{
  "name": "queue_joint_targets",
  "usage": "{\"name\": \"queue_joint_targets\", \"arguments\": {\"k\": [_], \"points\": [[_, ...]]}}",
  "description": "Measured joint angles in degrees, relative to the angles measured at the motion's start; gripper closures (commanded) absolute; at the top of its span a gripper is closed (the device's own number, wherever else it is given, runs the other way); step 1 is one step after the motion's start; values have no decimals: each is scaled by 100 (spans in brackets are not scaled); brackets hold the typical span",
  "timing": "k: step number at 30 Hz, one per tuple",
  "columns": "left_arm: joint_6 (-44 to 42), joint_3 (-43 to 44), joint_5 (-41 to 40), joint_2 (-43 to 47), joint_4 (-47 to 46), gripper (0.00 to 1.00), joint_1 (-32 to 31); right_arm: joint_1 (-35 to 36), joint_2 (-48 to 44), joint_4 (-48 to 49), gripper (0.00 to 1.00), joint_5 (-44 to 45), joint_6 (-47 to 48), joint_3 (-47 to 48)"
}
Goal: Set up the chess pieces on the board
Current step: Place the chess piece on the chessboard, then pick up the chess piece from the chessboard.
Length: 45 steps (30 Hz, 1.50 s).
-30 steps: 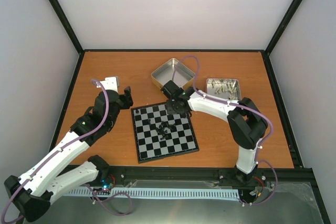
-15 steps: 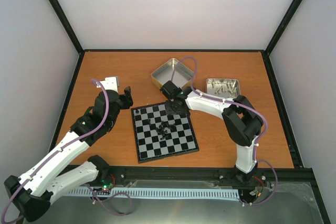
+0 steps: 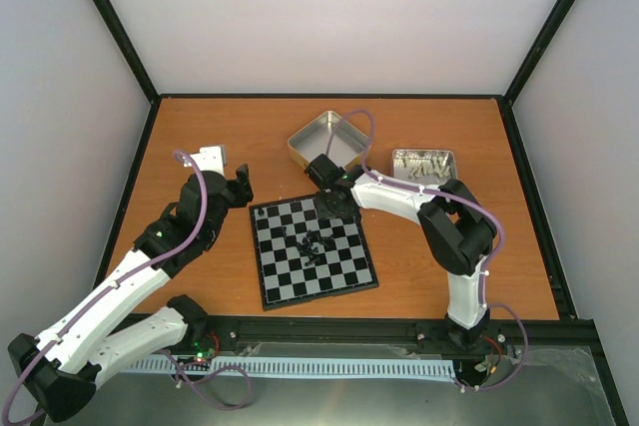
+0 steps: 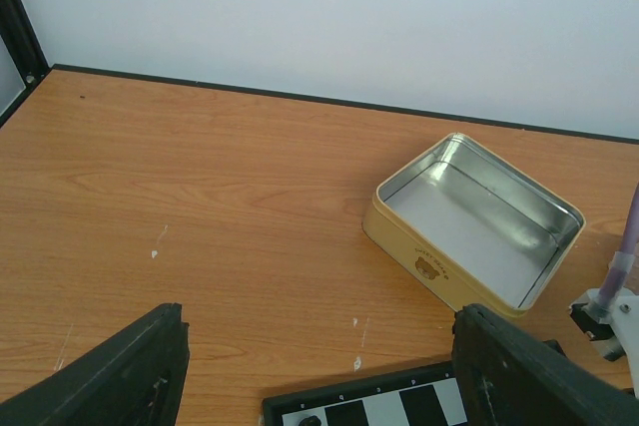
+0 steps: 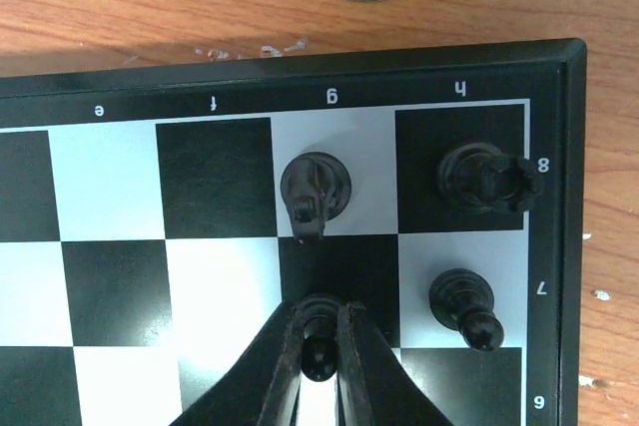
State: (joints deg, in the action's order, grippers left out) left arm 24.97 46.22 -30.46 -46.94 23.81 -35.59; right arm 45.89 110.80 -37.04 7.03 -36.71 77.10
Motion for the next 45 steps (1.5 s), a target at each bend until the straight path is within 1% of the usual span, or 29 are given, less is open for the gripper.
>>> {"name": "queue_joint_targets", "arguments": {"k": [4,10,13,16,21,24,28,33,38,40,45], "points": [[0,0,0,0,-2,27,2,0,4,2,81,-4,-22,0],[0,0,0,0,0,27,9,-2,4,0,74,-33,-7,0],[0,0,0,0,0,26,9,-2,-39,-4,68,-101,26,0],[0,0,2,0,0,26,9,-4,-223,15,66,-197,48,-26],[0,0,4,0,-2,26,11,22,-776,87,66,-433,105,-299],[0,0,4,0,-2,27,11,125,-890,85,66,-503,162,-400],[0,0,7,-2,-2,26,13,433,-881,50,66,-616,199,-474],[0,0,7,-2,-2,26,13,745,-824,94,71,-802,273,-472],[0,0,7,-2,-4,26,13,881,-601,85,68,-887,302,-431],[0,0,7,-2,-4,27,13,898,-525,76,68,-907,302,-385],[0,0,7,-2,-4,26,13,922,-354,63,75,-852,295,-199]]}}
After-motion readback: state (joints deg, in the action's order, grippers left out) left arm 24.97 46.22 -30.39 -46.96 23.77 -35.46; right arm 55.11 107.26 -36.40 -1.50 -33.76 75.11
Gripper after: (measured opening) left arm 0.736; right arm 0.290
